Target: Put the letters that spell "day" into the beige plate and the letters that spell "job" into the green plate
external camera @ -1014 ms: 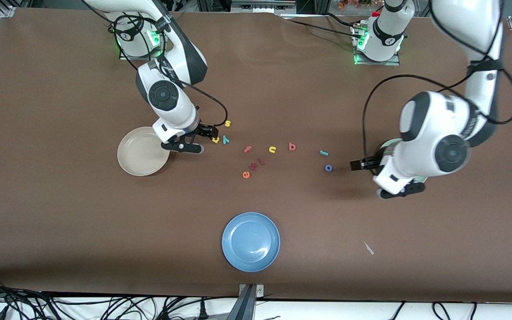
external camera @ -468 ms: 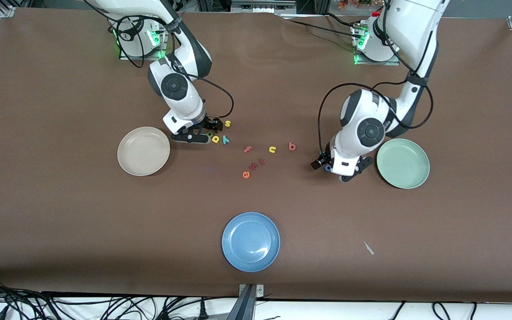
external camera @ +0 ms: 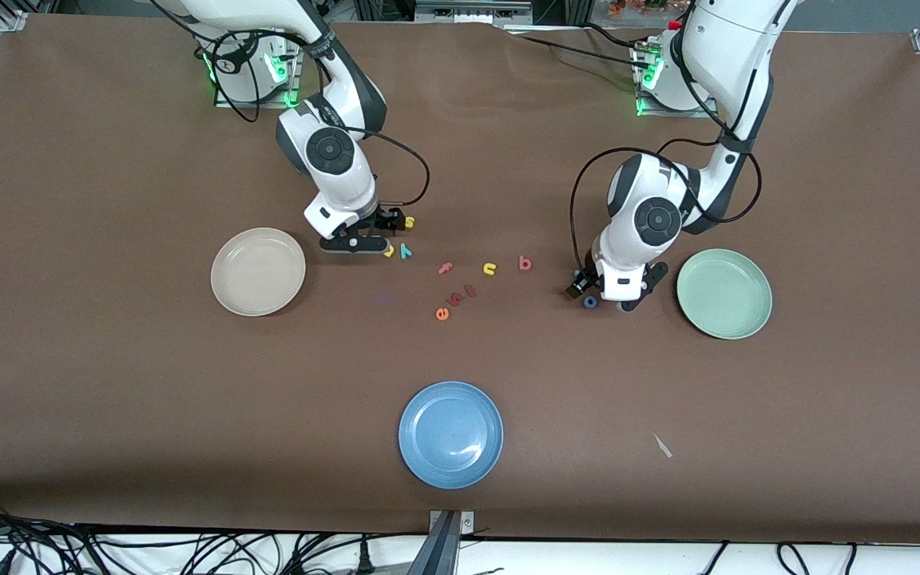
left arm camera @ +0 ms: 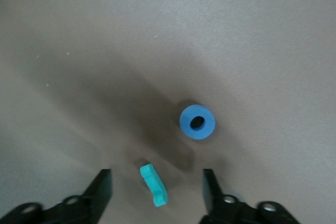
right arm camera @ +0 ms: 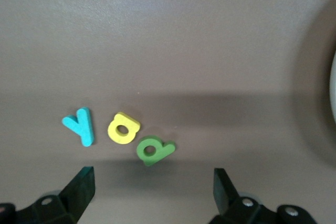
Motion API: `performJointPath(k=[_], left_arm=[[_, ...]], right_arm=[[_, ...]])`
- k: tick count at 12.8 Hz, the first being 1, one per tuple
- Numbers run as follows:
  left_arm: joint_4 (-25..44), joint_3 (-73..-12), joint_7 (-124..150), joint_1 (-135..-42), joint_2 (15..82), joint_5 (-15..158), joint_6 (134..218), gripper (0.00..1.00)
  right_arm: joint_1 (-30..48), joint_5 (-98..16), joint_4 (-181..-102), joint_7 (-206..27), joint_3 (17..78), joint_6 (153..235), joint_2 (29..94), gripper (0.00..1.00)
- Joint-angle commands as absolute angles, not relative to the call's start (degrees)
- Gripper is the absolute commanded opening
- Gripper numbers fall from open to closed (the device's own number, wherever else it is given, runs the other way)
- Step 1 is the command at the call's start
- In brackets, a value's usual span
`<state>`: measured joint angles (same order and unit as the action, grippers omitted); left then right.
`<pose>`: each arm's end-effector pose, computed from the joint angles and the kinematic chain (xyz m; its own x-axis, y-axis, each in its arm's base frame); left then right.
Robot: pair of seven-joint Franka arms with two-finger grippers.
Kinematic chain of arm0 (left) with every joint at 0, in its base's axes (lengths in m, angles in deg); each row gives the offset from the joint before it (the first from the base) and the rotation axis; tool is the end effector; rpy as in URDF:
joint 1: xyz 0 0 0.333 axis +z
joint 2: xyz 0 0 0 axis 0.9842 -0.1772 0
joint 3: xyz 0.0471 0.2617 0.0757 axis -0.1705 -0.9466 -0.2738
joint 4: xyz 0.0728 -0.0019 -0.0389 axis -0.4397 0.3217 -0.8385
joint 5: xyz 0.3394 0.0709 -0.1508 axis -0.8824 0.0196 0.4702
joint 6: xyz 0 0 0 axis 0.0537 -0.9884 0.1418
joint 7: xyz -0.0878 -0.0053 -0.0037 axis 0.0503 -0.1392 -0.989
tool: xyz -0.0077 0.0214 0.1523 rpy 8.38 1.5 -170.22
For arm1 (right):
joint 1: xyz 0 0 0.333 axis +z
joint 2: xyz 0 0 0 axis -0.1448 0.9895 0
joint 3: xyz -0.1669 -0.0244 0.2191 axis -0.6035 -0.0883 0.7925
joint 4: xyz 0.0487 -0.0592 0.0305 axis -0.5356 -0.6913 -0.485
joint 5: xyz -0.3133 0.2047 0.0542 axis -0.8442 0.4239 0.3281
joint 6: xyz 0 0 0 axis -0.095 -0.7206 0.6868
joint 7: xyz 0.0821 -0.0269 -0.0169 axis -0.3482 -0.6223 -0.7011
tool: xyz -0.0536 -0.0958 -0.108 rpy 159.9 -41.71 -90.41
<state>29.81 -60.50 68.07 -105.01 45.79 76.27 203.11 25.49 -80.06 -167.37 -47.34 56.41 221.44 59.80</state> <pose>0.4922 -0.2389 0.1087 0.6649 0.7315 -0.1510 0.7386 -0.6740 -0.0128 0.4200 0.3247 0.1360 0.9980 0.0378 -0.0504 0.0398 -0.9985 0.0375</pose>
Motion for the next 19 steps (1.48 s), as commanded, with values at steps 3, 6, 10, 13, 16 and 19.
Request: performJointPath(k=[3, 6, 10, 13, 16, 19], left_arm=[[31.2, -60.2, 69.0, -106.0, 47.1, 77.9, 203.1, 0.54], [31.1, -60.1, 68.9, -106.1, 46.4, 77.9, 203.1, 0.36], [30.6, -60.1, 65.8, -106.7, 46.5, 77.1, 200.0, 0.0], [27.0, -60.7, 57.7, -104.1, 51.1, 77.1, 189.8, 0.0], [18.8, -60.9, 42.0, -95.1, 55.4, 75.2, 169.8, 0.0], [17.0, -60.8, 25.7, -86.1, 55.7, 65.3, 165.6, 0.0]], right_arm=[[25.6, -83.7, -167.7, -54.2, 56.4, 224.6, 61.2, 1.0], [25.6, -83.7, -168.6, -54.6, 56.4, 229.7, 63.4, 1.0], [25.6, -83.7, -170.9, -55.5, 56.4, 232.4, 63.7, 1.0], [25.5, -83.6, -171.4, -55.5, 56.4, 232.3, 63.5, 1.0], [25.5, -83.6, -172.3, -55.4, 56.3, 232.4, 63.2, 1.0], [25.5, -83.6, -172.3, -55.5, 56.2, 232.5, 63.2, 0.9]])
